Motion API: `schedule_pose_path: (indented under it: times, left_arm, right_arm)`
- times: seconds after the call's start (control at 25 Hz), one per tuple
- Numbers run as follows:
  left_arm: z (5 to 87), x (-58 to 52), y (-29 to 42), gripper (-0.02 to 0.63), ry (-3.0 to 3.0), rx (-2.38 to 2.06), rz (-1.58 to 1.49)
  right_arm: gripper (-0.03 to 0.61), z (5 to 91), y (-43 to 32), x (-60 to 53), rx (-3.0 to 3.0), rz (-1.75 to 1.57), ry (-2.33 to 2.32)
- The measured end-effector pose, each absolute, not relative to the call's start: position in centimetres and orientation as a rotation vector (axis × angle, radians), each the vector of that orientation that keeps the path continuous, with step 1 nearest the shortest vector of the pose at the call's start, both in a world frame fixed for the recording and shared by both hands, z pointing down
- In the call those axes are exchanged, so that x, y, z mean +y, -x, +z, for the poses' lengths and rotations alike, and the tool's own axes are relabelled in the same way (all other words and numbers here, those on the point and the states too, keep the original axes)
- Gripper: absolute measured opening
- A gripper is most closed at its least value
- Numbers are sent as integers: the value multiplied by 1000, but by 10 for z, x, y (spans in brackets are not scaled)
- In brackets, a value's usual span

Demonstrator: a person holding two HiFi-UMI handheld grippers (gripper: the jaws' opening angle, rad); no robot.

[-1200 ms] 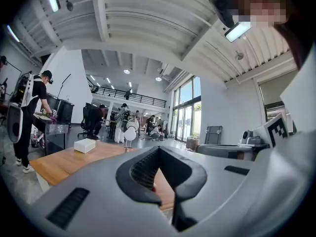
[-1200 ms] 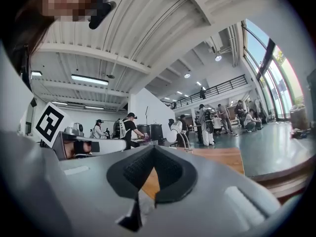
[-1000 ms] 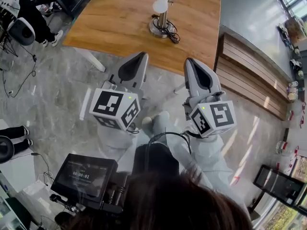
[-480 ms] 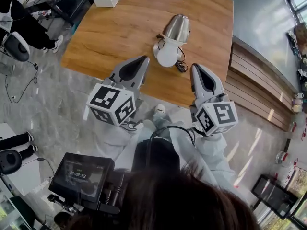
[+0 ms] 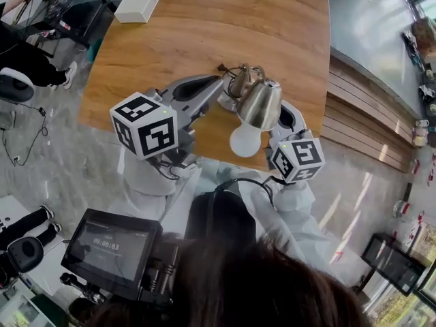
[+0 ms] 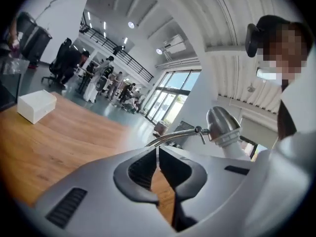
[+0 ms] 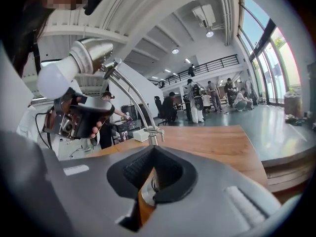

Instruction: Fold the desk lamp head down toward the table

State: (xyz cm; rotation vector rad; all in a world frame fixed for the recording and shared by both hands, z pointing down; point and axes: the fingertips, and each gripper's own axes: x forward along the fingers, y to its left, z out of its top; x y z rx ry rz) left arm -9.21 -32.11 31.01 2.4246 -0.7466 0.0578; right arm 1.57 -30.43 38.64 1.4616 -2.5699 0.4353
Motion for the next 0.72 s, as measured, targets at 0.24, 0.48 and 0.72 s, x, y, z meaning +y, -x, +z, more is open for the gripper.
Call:
schedule_pose_path:
  times: [0.24,0.48,0.72]
  left_arm:
    - [312,-339,58,115,-2198,-271,-67]
    - [307,-333,37,208,-1936,-35,-138]
    - [297,-321,25,216,-1778,129,-199]
  right_arm:
    - [2,412,-12,-338,-2567,433,-1471]
    - [74,436,2,-347,-2614,336,-1242]
    - [135,443,19,-353,-2626,246,-1103]
